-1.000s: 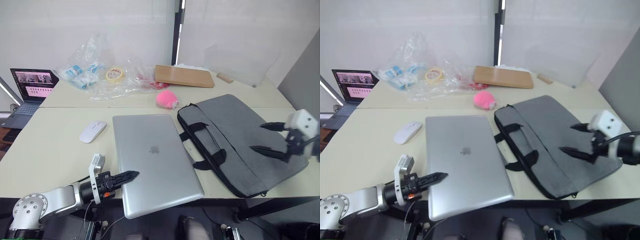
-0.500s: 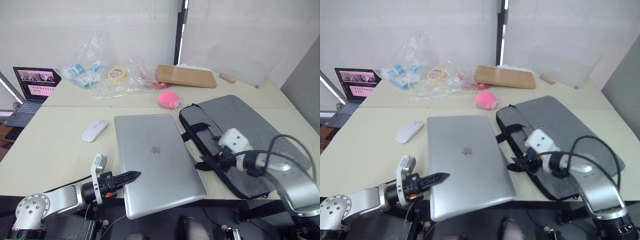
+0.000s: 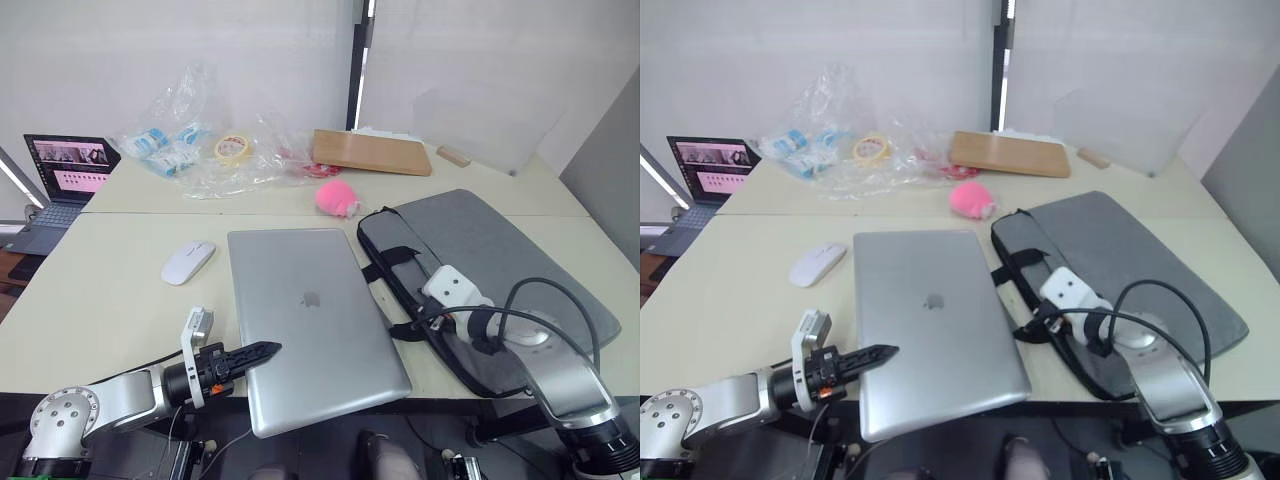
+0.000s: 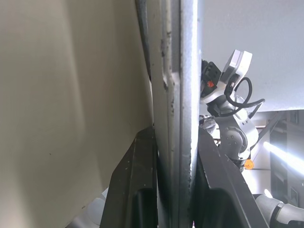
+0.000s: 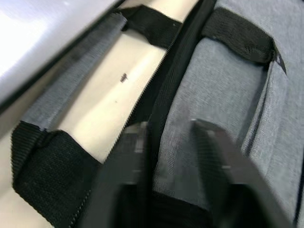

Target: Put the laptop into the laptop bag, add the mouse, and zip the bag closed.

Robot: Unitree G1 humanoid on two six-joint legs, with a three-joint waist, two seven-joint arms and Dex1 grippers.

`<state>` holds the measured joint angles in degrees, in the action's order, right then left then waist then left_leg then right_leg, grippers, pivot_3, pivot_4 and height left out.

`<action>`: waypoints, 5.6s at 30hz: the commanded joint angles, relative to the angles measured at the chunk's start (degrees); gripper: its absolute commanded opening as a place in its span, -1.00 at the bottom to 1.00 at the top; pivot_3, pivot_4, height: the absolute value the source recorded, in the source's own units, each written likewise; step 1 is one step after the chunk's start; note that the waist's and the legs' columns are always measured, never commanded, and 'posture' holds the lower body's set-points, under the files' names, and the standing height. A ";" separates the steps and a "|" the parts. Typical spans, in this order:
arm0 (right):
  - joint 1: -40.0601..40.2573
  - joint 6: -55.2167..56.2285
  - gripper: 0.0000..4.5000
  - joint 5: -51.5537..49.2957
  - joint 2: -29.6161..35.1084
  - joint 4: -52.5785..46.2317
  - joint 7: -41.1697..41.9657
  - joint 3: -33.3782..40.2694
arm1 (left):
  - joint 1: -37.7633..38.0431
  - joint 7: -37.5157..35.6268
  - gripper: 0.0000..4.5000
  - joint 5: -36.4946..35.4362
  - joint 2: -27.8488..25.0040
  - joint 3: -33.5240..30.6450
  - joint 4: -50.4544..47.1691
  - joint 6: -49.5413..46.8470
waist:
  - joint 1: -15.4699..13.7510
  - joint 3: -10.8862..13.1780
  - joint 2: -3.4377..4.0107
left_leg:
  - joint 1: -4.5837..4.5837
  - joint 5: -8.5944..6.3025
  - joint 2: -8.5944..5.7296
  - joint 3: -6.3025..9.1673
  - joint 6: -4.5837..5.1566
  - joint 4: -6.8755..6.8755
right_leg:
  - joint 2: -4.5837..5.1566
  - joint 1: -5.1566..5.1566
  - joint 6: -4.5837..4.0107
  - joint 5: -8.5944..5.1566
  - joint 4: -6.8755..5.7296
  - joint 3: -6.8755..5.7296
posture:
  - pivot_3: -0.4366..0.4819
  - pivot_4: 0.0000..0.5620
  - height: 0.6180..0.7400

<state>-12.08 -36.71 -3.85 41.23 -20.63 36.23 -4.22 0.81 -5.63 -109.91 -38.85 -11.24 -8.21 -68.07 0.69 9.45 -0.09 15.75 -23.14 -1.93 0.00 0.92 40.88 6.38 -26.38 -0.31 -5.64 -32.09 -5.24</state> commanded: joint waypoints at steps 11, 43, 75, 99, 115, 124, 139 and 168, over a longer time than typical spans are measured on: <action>-8.77 -17.68 -0.98 -16.72 -6.42 -3.09 0.34 13.01 | -6.20 -4.20 -0.86 -3.09 3.14 -0.48 1.09 -1.89 | 0.02 0.02 -0.02 | 0.01 0.00 0.01 0.04 0.01 0.04 | 0.00 0.01 -0.01 0.01 0.01 0.02 | -0.05 -0.47 1.00; -21.55 -42.11 -0.98 -36.72 -12.72 -5.49 -10.93 22.84 | -22.43 2.22 -0.86 -3.09 11.24 4.91 15.93 -6.85 | -0.30 0.01 -0.04 | 0.11 0.00 -0.04 0.17 0.07 0.05 | 0.06 -0.01 -0.03 0.03 -0.01 -0.07 | -0.05 -0.47 1.00; -22.44 -43.68 -0.98 -39.50 -23.61 -9.36 -18.02 16.69 | -33.28 0.92 -0.86 15.33 27.71 9.05 26.27 -6.93 | -0.88 0.00 -0.04 | 0.23 -0.01 -0.10 0.31 0.24 0.17 | 0.10 0.00 0.01 0.08 0.03 -0.10 | -0.05 -0.47 1.00; -20.55 -37.61 -0.98 -38.70 -21.44 -8.32 -13.62 7.58 | -40.19 -14.41 -0.86 36.68 30.76 8.29 31.24 -14.96 | -0.65 0.00 -0.05 | 0.33 -0.07 -0.09 0.29 0.43 0.23 | 0.10 0.01 0.02 0.08 0.09 -0.17 | -0.05 -0.47 1.00; -20.48 -31.75 -1.00 -36.32 -19.27 -4.28 -12.21 5.73 | -33.39 -16.77 0.99 41.31 23.05 0.66 19.44 -18.36 | 0.69 -0.01 -0.06 | 0.24 -0.12 0.00 0.63 0.52 0.36 | 0.03 0.01 0.06 0.10 0.01 -0.04 | -0.05 -0.47 1.00; -20.48 -29.21 -1.00 -35.36 -18.92 -2.29 -11.31 4.44 | -26.81 -16.82 0.99 36.57 15.22 -7.57 8.75 -24.24 | 0.18 -0.01 -0.06 | 0.20 -0.13 -0.06 0.70 0.50 0.29 | 0.04 -0.07 0.07 0.10 0.08 -0.13 | -0.05 -0.47 1.00; -19.72 -22.13 -1.00 -27.13 -16.64 2.90 -7.98 -3.97 | -8.36 -22.85 0.99 44.10 5.06 -17.36 -11.56 -0.78 | 0.37 0.00 -0.06 | 0.01 -0.05 -0.02 0.19 0.21 0.02 | 0.00 -0.34 0.01 0.06 0.05 -0.13 | -0.05 -0.47 1.00; -20.03 37.30 0.99 -9.30 18.32 60.49 19.65 16.62 | -2.55 -44.18 1.00 75.13 -20.32 -29.35 26.08 44.50 | 1.44 0.05 -0.10 | -0.03 -0.04 0.21 -0.17 0.19 -0.50 | -0.20 -0.03 -0.01 -0.08 0.30 -0.21 | -0.05 -0.47 1.00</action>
<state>-30.51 -4.96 -14.85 57.11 34.81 56.09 10.48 -0.38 -48.28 -37.90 -56.83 -40.09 13.94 -28.74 2.13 9.50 -0.19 15.72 -23.18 -1.71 -0.17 1.10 40.38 6.17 -26.42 -0.33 -5.72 -31.78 -5.45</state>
